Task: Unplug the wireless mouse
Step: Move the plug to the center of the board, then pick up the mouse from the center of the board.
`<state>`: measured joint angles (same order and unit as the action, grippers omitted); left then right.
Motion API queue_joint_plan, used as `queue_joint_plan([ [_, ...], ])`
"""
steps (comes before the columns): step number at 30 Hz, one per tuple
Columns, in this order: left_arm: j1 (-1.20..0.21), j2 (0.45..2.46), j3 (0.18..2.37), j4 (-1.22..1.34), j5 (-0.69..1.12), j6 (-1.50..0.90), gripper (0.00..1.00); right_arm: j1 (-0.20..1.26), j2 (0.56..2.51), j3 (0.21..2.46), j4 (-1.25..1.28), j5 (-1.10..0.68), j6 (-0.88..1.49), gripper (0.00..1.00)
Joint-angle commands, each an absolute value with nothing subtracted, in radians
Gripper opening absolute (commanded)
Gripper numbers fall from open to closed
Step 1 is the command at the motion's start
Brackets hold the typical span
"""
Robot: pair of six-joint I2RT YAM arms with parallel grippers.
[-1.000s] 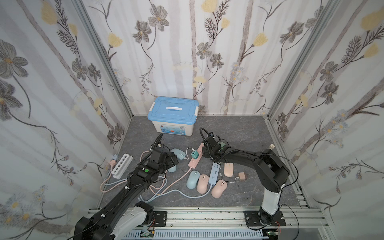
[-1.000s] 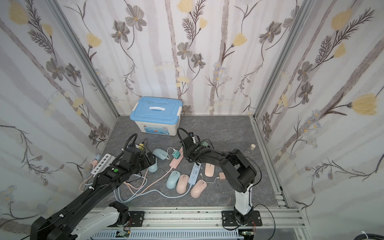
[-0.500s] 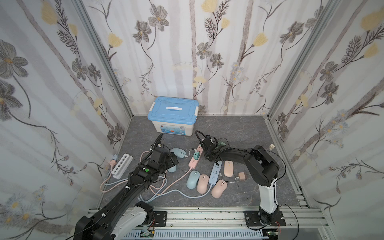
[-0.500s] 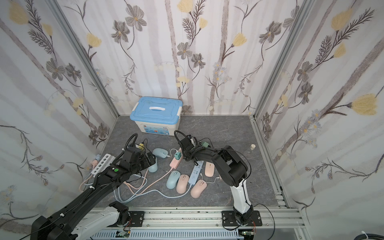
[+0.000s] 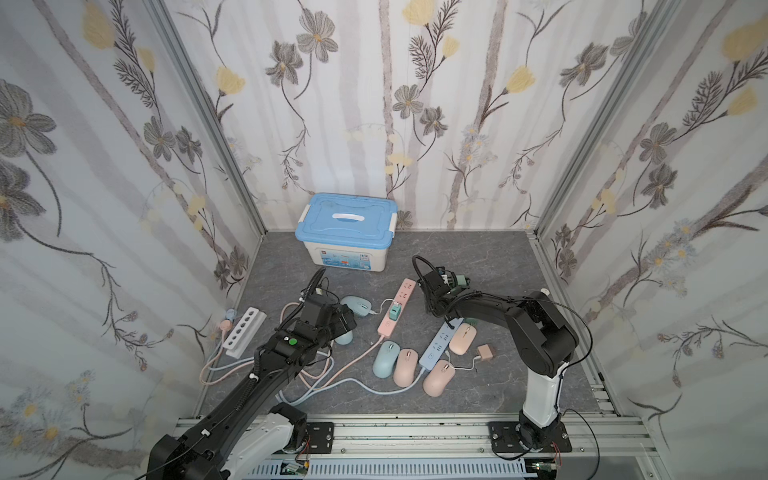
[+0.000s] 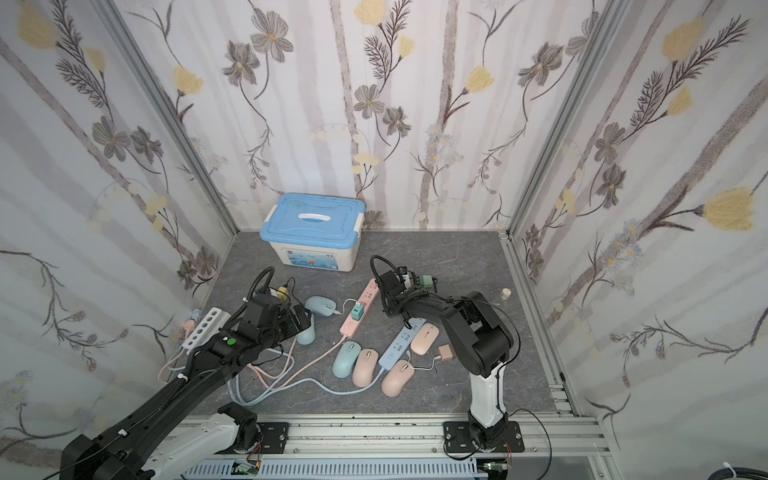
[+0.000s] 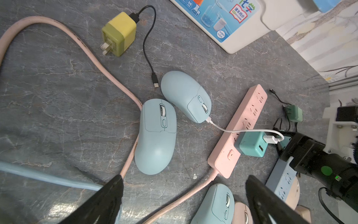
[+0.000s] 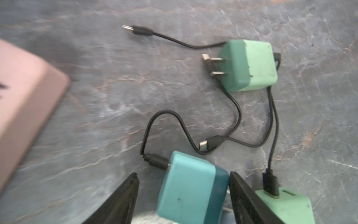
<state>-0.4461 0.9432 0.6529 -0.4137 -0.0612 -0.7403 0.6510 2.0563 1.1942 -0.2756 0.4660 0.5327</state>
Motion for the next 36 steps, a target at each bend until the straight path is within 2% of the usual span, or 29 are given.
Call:
queue_joint_plan([
  [1, -0.446, 0.933, 0.65, -0.38, -0.046, -0.741, 1.0, 0.682, 1.986, 1.214, -0.226, 0.441, 0.546, 0.78],
  [6, -0.446, 0.897, 0.637, -0.392, -0.07, -0.744, 1.0, 0.741, 1.817, 1.161, -0.116, 0.337, 0.574, 0.79],
  [10, -0.446, 0.868, 0.631, -0.409, -0.106, -0.762, 1.0, 0.814, 1.775, 1.198, -0.082, 0.164, 0.6, 0.77],
  [15, -0.446, 0.786, 0.641, -0.488, -0.189, -0.788, 1.0, 0.93, 1.85, 1.294, -0.075, 0.065, 0.706, 0.75],
  [21, -0.446, 0.674, 0.621, -0.534, -0.23, -0.801, 1.0, 0.979, 1.983, 1.357, -0.046, -0.035, 0.896, 0.74],
  [29, -0.446, 0.714, 0.624, -0.536, -0.212, -0.79, 1.0, 0.99, 2.14, 1.414, -0.05, -0.107, 0.928, 0.76],
  [36, -0.445, 0.733, 0.619, -0.521, -0.204, -0.785, 1.0, 0.974, 2.213, 1.416, -0.129, -0.064, 0.953, 0.75],
])
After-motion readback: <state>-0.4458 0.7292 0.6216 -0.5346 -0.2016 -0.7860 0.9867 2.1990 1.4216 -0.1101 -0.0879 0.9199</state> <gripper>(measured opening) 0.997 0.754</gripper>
